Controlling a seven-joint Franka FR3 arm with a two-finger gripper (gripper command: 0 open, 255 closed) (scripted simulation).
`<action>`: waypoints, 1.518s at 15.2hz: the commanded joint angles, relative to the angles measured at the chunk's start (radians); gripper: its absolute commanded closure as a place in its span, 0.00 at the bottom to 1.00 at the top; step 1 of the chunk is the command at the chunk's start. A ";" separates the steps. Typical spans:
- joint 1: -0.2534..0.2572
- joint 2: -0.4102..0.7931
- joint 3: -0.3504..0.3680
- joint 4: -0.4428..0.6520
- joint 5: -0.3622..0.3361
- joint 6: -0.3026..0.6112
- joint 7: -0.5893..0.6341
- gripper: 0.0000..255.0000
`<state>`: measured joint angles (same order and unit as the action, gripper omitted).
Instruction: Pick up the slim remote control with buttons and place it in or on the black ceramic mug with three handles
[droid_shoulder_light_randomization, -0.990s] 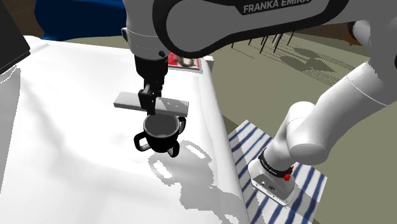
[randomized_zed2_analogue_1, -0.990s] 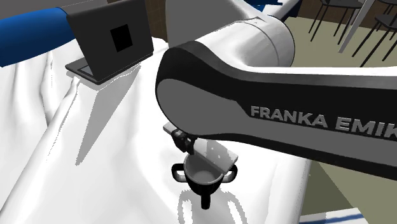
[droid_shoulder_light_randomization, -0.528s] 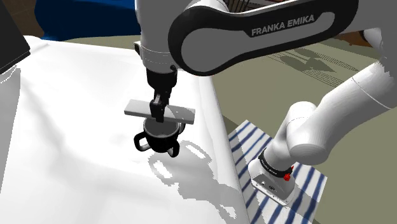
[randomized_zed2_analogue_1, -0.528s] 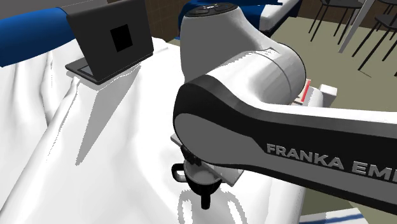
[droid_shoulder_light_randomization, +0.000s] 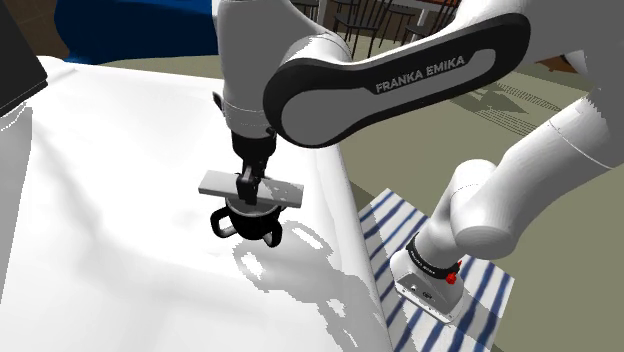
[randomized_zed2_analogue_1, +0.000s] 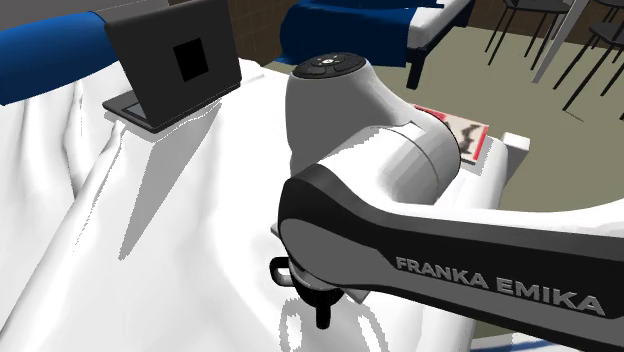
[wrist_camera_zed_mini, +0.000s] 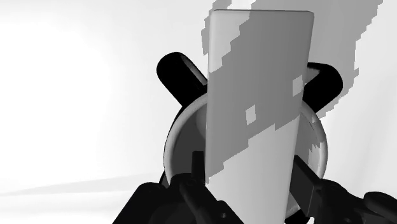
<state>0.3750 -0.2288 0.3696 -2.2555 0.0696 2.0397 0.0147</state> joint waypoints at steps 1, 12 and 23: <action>0.001 0.000 0.001 -0.008 0.000 0.009 0.001 1.00; 0.001 0.001 0.002 -0.006 0.000 0.008 0.002 0.00; 0.000 -0.033 -0.009 0.090 0.006 -0.121 -0.006 0.00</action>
<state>0.3752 -0.2621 0.3605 -2.1659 0.0760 1.9197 0.0089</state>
